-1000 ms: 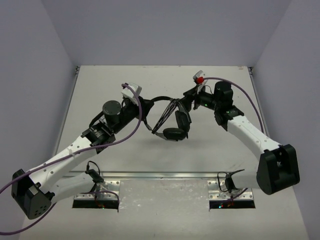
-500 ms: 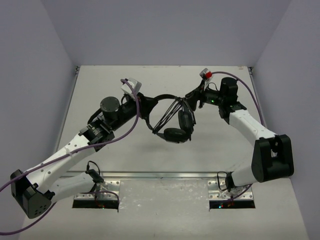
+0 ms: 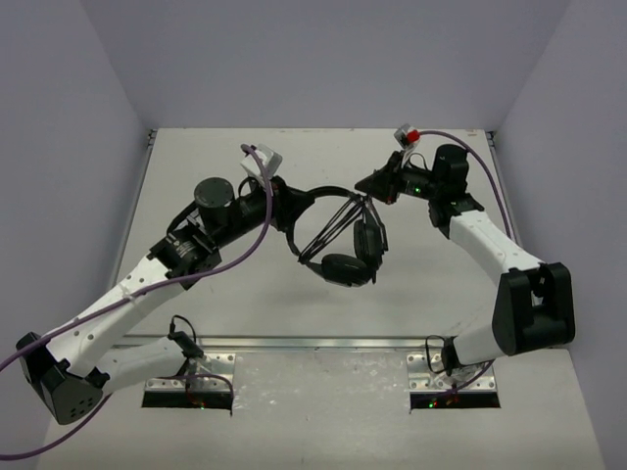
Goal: Wrap the headphones
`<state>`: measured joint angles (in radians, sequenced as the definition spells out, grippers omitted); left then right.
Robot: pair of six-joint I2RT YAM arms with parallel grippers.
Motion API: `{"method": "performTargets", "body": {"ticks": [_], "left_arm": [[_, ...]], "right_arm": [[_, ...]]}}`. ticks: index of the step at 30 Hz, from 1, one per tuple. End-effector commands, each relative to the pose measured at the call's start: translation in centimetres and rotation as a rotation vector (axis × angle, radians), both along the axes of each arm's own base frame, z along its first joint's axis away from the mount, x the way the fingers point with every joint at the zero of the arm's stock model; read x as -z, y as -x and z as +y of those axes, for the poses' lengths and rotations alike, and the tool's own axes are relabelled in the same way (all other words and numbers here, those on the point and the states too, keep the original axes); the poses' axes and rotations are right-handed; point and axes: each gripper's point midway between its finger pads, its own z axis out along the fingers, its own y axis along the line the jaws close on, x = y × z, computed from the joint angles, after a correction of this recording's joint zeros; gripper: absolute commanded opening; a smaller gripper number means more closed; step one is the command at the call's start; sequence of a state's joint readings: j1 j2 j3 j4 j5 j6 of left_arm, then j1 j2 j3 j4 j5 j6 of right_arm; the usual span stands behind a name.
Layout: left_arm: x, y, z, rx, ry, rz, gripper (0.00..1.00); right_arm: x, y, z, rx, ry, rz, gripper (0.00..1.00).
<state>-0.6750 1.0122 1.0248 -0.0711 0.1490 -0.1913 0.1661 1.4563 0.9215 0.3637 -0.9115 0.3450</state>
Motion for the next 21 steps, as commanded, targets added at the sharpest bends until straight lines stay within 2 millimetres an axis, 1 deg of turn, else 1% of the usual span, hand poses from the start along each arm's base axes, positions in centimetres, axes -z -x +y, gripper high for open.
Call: {"method": "performTargets", "body": {"ticks": [1,4,5,7,8,9,10,11,12,14,15,16,17,18,19,20,21], "left_arm": [[-3.5,2.8,-1.5,0.157,0.065,-0.049,0.0],[-3.1,3.6,-1.4,0.184,0.086,-0.052,0.0],[-3.8,3.8,-1.6,0.197,0.111,-0.074,0.01],[-4.7,4.4,-1.7,0.228,0.132,-0.097,0.0],[-5.0,4.5,-1.7,0.229,0.142,-0.099,0.0],[-5.7,4.6,-1.7,0.231,0.16,-0.119,0.0],[-6.0,4.5,-1.5,0.217,0.176,-0.124,0.01],[-7.2,4.5,-1.3,0.211,0.209,-0.163,0.0],[-7.4,4.7,-1.3,0.218,0.22,-0.173,0.0],[-8.0,4.4,-1.1,0.192,0.249,-0.183,0.0],[-9.0,4.2,-0.7,0.168,0.285,-0.208,0.0],[-9.0,3.2,0.0,0.097,0.315,-0.197,0.0],[-9.2,2.7,0.5,0.055,0.338,-0.197,0.0],[-10.4,2.7,1.2,0.027,0.386,-0.231,0.0],[-10.8,2.0,2.2,-0.043,0.43,-0.227,0.0],[-10.8,1.6,2.8,-0.081,0.461,-0.223,0.0],[-11.1,1.3,3.6,-0.122,0.513,-0.231,0.0]], "right_arm": [[-3.7,-2.9,-1.1,0.105,-0.005,-0.082,0.01],[-3.8,-3.3,-1.1,0.096,-0.005,-0.069,0.01],[-3.5,-3.2,-0.9,0.075,-0.014,-0.047,0.01],[-3.1,-3.2,-0.6,0.057,-0.025,-0.032,0.01],[-2.5,-2.7,0.0,0.021,-0.028,-0.014,0.01],[-2.2,-2.4,0.4,0.009,-0.028,-0.007,0.01],[-1.1,-1.6,1.2,-0.014,-0.01,-0.001,0.01],[-0.9,-1.2,1.5,-0.001,0.004,-0.011,0.01],[0.2,-0.4,1.9,-0.011,0.011,0.001,0.01],[0.5,1.0,2.9,-0.046,-0.013,0.01,0.01],[-0.4,1.4,3.1,-0.06,-0.042,-0.028,0.01],[0.6,2.5,3.3,-0.065,-0.07,0.027,0.01],[0.6,3.1,3.4,-0.074,-0.09,0.029,0.01],[-0.4,3.4,3.6,-0.083,-0.122,-0.01,0.01],[0.0,4.6,4.3,-0.11,-0.149,0.034,0.04],[-0.2,5.0,4.6,-0.126,-0.163,0.035,0.07],[-0.7,6.0,5.7,-0.163,-0.188,0.03,0.13]]}}
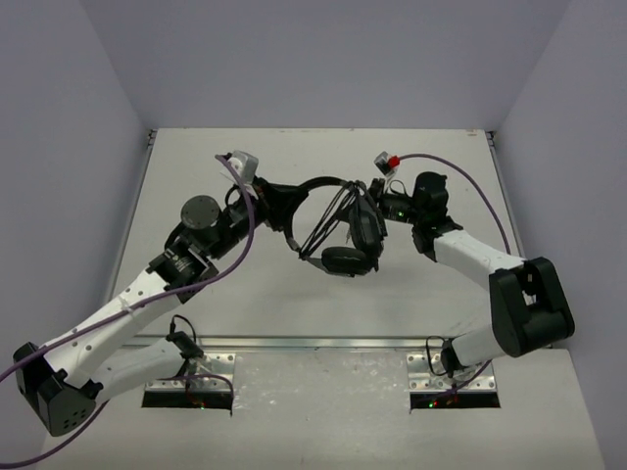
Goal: Wrap the headphones
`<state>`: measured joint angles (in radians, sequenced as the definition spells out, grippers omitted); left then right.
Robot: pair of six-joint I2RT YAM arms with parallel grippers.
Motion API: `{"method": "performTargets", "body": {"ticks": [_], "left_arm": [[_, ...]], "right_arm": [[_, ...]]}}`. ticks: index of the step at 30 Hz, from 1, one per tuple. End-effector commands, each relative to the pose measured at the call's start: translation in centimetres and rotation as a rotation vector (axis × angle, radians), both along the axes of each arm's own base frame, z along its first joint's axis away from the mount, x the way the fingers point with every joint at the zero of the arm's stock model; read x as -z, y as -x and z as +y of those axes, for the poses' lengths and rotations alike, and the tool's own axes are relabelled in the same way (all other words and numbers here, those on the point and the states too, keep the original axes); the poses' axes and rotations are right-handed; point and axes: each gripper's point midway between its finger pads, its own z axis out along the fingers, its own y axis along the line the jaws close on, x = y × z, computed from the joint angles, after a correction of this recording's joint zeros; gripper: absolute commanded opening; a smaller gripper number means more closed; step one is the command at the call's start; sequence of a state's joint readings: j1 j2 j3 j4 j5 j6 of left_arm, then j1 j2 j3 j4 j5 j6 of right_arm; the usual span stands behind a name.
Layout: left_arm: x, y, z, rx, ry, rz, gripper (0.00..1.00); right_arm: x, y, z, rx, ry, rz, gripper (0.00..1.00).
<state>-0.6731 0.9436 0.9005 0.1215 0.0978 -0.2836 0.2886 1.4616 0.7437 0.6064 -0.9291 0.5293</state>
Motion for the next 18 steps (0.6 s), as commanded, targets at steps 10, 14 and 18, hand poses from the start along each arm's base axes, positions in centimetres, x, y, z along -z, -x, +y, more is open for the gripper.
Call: {"method": "performTargets", "body": {"ticks": [10,14,18], "left_arm": [[-12.3,0.0,6.2,-0.266,0.463,-0.176,0.0],[-12.5,-0.5,6.9,-0.318,0.458,-0.158,0.0],[-12.4,-1.0,7.4,-0.355,0.486,-0.149,0.0]], "right_arm": [[-7.0,2.9,2.6,-0.017,-0.263,-0.091,0.2],[-7.5,3.0,2.6,0.02,-0.276,-0.096,0.27],[-7.7,4.0,3.5,0.039,-0.287,-0.102,0.25]]}}
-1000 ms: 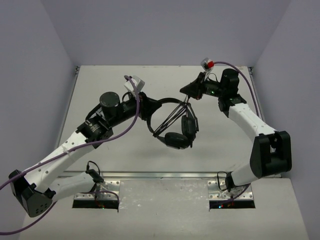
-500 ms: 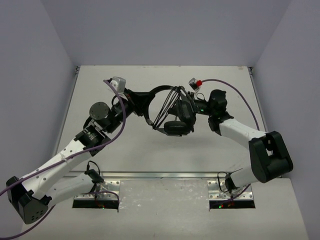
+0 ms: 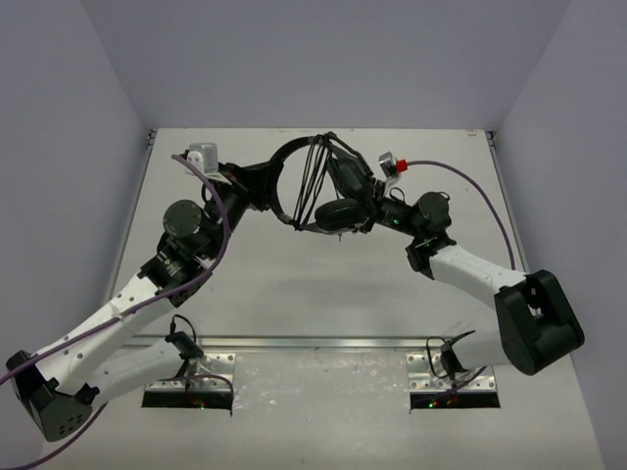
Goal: Wrap the headphones
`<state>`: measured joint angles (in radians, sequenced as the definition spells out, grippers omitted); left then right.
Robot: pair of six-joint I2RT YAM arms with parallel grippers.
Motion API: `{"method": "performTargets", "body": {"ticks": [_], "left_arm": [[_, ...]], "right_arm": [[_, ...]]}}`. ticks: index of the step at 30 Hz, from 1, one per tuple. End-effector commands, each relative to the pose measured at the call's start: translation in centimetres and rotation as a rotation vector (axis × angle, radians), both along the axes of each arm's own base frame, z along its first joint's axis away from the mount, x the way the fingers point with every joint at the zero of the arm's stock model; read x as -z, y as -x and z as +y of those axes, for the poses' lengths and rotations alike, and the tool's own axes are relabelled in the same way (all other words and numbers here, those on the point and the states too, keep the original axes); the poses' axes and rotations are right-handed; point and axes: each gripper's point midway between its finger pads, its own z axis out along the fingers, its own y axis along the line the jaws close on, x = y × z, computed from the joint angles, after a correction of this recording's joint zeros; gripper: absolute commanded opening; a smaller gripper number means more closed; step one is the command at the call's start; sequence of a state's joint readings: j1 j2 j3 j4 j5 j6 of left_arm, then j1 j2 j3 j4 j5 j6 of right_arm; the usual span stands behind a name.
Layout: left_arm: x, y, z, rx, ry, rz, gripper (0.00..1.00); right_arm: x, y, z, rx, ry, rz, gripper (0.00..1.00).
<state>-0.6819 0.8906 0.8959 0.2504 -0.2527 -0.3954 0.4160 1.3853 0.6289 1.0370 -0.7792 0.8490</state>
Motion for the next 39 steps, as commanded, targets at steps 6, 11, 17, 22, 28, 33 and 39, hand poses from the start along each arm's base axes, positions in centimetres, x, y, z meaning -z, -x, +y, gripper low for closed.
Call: {"method": "performTargets", "body": {"ticks": [6,11,17,22,28,33,39], "left_arm": [[-7.0,0.2,2.5,-0.103,0.279,-0.137,0.0],[-6.5,-1.0,3.3,-0.19,0.328,-0.12,0.0],[-4.3,-3.2,4.6,-0.349,0.315,-0.057,0.0],[-1.2,-4.8,5.5,-0.467,0.272,-0.005,0.0],[2.7,-6.6,4.7,-0.517,0.215,0.044,0.0],[4.0,-7.3,4.8,-0.561,0.181,0.062,0.0],[6.7,-7.8,5.1,-0.607,0.11,0.084,0.0]], "right_arm": [[-2.4,2.0,2.7,0.051,-0.082,-0.047,0.14],[-2.7,2.8,4.5,0.112,-0.133,-0.026,0.06],[-1.5,3.4,5.6,0.158,-0.171,0.062,0.02],[-1.1,4.2,5.8,0.171,-0.223,0.123,0.05],[-0.5,4.0,6.1,0.168,-0.245,0.152,0.01],[0.4,4.7,5.6,0.16,-0.263,0.159,0.03],[3.1,3.9,5.3,0.229,-0.169,0.204,0.08]]}}
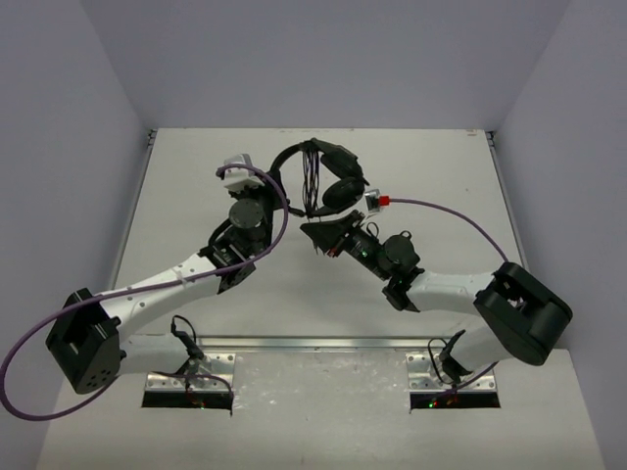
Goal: Wrap the headphones
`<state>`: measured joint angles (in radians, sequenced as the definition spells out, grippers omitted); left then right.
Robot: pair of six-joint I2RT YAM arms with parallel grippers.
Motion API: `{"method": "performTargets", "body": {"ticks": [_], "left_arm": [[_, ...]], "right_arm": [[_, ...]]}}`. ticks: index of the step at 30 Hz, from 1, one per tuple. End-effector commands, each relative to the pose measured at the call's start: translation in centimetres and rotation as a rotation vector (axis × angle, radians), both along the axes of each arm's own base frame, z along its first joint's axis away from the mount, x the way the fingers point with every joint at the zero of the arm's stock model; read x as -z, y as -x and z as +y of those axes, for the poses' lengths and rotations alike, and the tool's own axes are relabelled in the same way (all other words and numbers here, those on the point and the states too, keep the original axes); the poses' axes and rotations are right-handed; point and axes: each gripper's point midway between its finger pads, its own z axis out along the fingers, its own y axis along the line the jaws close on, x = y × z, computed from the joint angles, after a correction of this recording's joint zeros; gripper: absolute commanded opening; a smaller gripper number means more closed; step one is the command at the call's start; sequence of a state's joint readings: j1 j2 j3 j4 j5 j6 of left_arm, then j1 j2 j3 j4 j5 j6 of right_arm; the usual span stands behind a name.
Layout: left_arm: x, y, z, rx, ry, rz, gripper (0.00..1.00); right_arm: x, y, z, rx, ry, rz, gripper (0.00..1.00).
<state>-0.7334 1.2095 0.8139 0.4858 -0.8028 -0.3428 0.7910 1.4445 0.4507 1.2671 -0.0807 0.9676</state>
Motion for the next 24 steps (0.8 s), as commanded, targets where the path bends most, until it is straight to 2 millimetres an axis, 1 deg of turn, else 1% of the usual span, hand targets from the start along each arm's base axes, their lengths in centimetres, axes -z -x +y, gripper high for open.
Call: {"method": "performTargets", "body": {"ticks": [1,2,3,5,6,8,11,12,13,14,15,16,17,18,19,20,21,22,24], "left_arm": [[-2.8,-0.1,2.5,-0.126,0.142,-0.121,0.0],[-2.6,-0.2,2.5,-0.13,0.144,-0.12,0.0],[-1.5,-0.4,2.4,-0.133,0.132,-0.1,0.0],[-0.5,-0.6,2.2,-0.135,0.123,-0.084,0.0],[0.3,-0.8,2.0,-0.137,0.111,-0.07,0.0],[1.0,-1.0,2.0,-0.146,0.1,-0.055,0.0],[2.8,-1.4,1.7,-0.145,0.074,-0.027,0.01],[3.6,-1.6,1.4,-0.144,0.064,-0.012,0.0],[4.2,-1.7,1.3,-0.144,0.053,-0.001,0.0],[4.8,-1.9,1.0,-0.14,0.053,0.012,0.0],[6.1,-2.2,0.8,-0.142,0.035,0.038,0.0],[6.8,-2.3,0.7,-0.142,0.03,0.051,0.0],[7.7,-2.4,0.6,-0.14,0.032,0.065,0.0],[8.9,-2.5,0.5,-0.142,0.021,0.084,0.0],[9.7,-2.6,0.5,-0.144,0.019,0.095,0.0],[11.2,-2.7,0.5,-0.141,0.013,0.12,0.0],[11.8,-2.8,0.5,-0.143,0.015,0.127,0.0],[12.4,-3.0,0.3,-0.126,0.007,0.133,0.0],[13.5,-3.2,0.2,-0.114,0.003,0.14,0.0]], "right_arm": [[0.9,1.5,0.4,-0.037,0.028,0.012,0.09],[1.3,1.4,0.3,-0.028,0.035,0.028,0.08],[2.0,1.2,0.4,-0.023,0.044,0.047,0.07],[2.4,1.3,0.5,-0.034,0.039,0.062,0.08],[2.5,1.4,0.5,-0.041,0.033,0.068,0.1],[2.8,1.5,0.6,-0.047,0.017,0.079,0.13],[3.1,1.5,0.9,-0.061,0.015,0.09,0.09],[3.9,1.3,1.0,-0.057,0.032,0.112,0.05],[4.2,1.2,1.0,-0.048,0.039,0.117,0.05],[5.3,0.8,1.1,-0.041,0.063,0.138,0.03],[6.0,0.5,1.1,-0.025,0.077,0.151,0.02],[6.9,0.5,1.0,-0.021,0.092,0.166,0.01],[8.3,0.3,0.9,-0.015,0.11,0.19,0.01],[9.0,0.3,0.9,-0.01,0.116,0.203,0.01],[9.2,0.4,0.7,-0.011,0.104,0.207,0.02],[10.3,0.5,0.8,-0.015,0.117,0.223,0.04],[10.2,0.6,0.8,-0.019,0.105,0.212,0.06],[10.7,0.8,0.7,-0.024,0.105,0.222,0.08],[11.0,1.1,0.7,-0.039,0.096,0.218,0.11]]}}
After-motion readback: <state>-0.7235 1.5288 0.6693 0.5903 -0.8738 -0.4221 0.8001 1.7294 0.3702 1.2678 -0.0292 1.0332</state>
